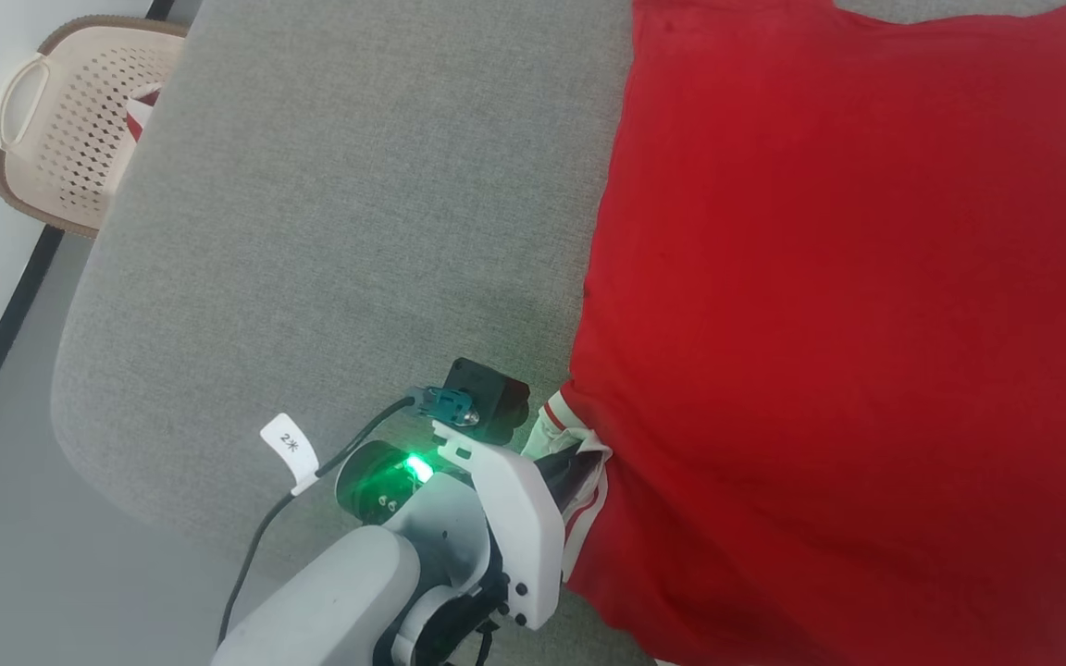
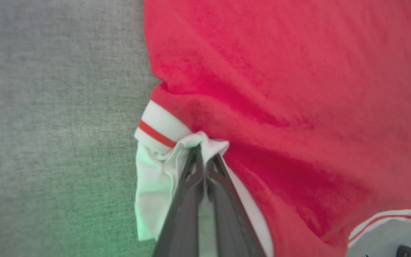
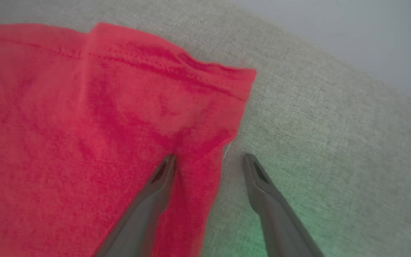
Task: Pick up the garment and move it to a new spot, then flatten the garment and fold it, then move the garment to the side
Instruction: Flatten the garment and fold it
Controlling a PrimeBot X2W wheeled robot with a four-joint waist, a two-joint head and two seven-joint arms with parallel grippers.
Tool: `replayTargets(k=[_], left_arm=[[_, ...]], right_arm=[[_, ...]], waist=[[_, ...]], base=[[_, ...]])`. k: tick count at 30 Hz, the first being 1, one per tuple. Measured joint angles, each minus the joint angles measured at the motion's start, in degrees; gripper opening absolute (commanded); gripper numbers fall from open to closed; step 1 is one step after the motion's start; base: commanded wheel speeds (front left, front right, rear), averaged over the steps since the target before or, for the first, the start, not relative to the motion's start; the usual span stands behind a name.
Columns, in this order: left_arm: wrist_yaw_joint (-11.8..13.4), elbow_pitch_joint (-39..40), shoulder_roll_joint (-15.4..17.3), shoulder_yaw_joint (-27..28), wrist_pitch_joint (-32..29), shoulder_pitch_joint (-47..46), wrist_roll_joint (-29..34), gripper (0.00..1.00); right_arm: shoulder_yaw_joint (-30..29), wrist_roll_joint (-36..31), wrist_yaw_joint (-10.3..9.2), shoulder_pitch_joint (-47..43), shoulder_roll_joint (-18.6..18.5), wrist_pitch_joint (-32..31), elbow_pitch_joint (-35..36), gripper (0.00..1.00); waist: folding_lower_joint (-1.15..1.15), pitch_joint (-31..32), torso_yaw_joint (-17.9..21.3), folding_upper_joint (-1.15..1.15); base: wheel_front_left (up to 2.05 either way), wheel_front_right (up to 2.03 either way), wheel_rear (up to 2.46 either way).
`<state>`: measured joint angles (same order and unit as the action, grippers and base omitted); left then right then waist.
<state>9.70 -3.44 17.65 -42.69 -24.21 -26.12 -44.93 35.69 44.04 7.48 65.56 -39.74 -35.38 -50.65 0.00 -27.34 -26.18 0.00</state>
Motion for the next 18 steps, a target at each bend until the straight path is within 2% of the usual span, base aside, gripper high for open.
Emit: replayTargets(k=[1, 8, 18], left_arm=[[-0.23, -0.25, -0.05, 0.02, 0.27, -0.01, -0.02, 0.00], [-0.66, -2.45, 0.58, 0.96, 1.10, -0.08, -0.80, 0.00], [0.47, -3.12, 5.84, 3.39, 0.29, 1.51, -1.71, 0.00]], right_arm=[[0.79, 0.04, 0.00, 0.28, -0.13, -0.02, 0.01, 0.00], [6.11, 1.89, 0.04, -0.62, -0.27, 2.09, 2.42, 0.00], [14.08, 7.73, 0.04, -7.14, -4.41, 5.72, 14.01, 0.00]], waist=[[0.00, -0.09, -0.09, 0.00], [0.00, 1.54, 1.59, 0.00], [0.00, 6.66, 7.08, 0.00]], base=[[0.00, 0.00, 0.00], [0.00, 0.00, 0.00], [0.00, 0.00, 0.00]])
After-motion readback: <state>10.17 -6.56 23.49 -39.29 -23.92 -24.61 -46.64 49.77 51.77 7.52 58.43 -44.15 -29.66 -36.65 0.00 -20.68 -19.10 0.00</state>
